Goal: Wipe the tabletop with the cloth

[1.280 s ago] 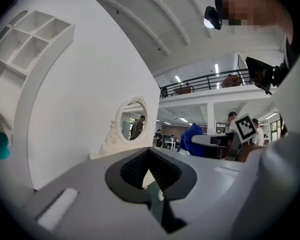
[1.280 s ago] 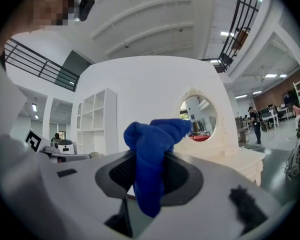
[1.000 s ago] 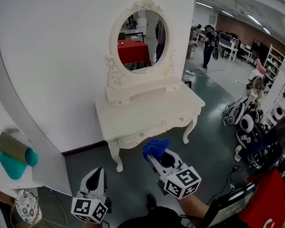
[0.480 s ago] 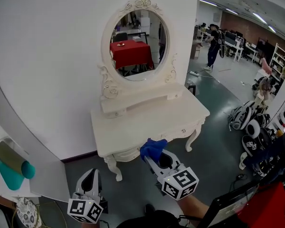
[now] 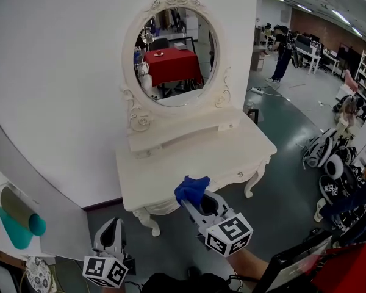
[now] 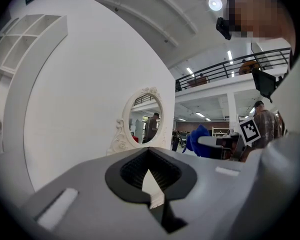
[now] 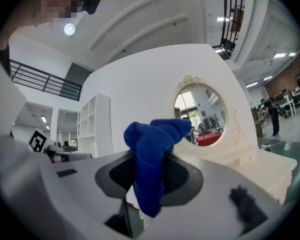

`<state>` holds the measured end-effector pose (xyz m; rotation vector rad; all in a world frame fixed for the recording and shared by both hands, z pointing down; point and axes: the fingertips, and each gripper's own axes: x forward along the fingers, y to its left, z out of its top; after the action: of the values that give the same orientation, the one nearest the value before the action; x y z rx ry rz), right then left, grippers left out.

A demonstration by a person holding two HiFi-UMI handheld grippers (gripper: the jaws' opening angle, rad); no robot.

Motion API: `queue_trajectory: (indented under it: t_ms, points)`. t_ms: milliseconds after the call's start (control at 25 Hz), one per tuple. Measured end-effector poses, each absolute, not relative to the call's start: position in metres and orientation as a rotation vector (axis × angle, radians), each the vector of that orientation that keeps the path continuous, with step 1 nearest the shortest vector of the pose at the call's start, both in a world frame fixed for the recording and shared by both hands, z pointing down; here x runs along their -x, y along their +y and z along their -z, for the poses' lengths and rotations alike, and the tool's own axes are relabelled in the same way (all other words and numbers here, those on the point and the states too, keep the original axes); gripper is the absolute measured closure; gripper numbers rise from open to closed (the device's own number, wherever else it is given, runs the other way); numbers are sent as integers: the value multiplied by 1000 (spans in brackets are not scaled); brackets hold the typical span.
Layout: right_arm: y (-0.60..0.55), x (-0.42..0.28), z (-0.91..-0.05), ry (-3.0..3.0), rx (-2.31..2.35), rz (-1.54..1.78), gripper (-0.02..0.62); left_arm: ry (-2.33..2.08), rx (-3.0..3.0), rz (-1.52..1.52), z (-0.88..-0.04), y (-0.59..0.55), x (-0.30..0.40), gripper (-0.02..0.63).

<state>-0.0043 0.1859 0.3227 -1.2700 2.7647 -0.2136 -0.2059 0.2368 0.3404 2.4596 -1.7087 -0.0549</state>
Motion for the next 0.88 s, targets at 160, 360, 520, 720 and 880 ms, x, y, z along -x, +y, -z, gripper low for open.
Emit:
queue_trajectory:
  t_ms: [160,360,520,720,880]
  points:
    - [169,11,-322,2765,1265,225,469,-1720,-2435,57,-338,222,211,598]
    - [142,33,-328,2785,1281,221,469,-1704,-2436,79,-342,191,228,598]
    - [116,56,-326,2781,1309,222,469,-1669,-2486,70,-343,163,247,598]
    - [81,93,-323,2778,1335,212,469,-1636,-2509,92,-340,126,279,598]
    - [54,123,-323,2789,1349,212,469,-1615,-2522,94,-342,97,307,598]
